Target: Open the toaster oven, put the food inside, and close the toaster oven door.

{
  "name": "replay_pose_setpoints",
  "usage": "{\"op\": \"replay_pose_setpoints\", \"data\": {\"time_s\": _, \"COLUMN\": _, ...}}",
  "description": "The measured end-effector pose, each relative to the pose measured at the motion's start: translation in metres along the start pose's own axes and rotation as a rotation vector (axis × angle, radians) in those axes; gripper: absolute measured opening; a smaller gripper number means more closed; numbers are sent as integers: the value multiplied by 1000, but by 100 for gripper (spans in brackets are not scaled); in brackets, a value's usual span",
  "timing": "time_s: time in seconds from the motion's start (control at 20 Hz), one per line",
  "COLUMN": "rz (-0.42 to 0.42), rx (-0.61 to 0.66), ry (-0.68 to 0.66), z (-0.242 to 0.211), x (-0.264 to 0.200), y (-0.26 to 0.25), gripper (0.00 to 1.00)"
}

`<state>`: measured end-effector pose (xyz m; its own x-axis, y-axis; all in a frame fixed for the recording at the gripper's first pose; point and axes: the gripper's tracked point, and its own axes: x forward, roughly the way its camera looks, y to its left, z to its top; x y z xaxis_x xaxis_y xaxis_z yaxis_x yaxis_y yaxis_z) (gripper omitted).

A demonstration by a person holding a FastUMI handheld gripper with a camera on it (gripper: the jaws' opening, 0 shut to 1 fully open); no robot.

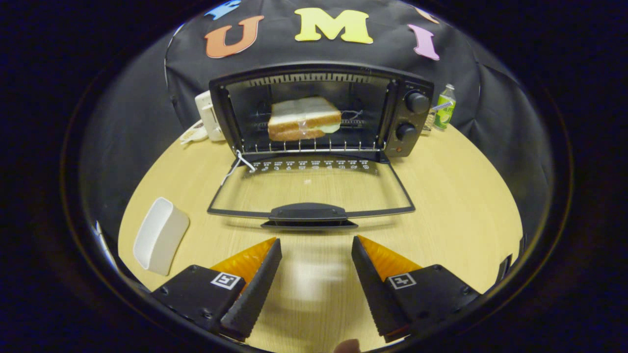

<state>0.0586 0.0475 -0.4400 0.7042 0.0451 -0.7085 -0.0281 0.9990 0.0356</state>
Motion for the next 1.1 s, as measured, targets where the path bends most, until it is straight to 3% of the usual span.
{"op": "replay_pose_setpoints", "data": {"time_s": 0.3, "rz": -52, "rx": 87, "ry": 35, "z": 1, "x": 24, "y": -3, "gripper": 94}}
{"op": "replay_pose_setpoints", "data": {"time_s": 0.55, "rz": -49, "rx": 105, "ry": -9, "z": 20, "x": -9, "y": -1, "gripper": 93}}
{"op": "replay_pose_setpoints", "data": {"time_s": 0.7, "rz": -56, "rx": 76, "ry": -138, "z": 65, "x": -48, "y": -1, "gripper": 94}}
{"op": "replay_pose_setpoints", "data": {"time_s": 0.9, "rz": -51, "rx": 73, "ry": -259, "z": 135, "x": -63, "y": -6, "gripper": 94}}
{"op": "replay_pose_setpoints", "data": {"time_s": 1.1, "rz": -31, "rx": 84, "ry": -405, "z": 209, "x": -119, "y": -12, "gripper": 94}}
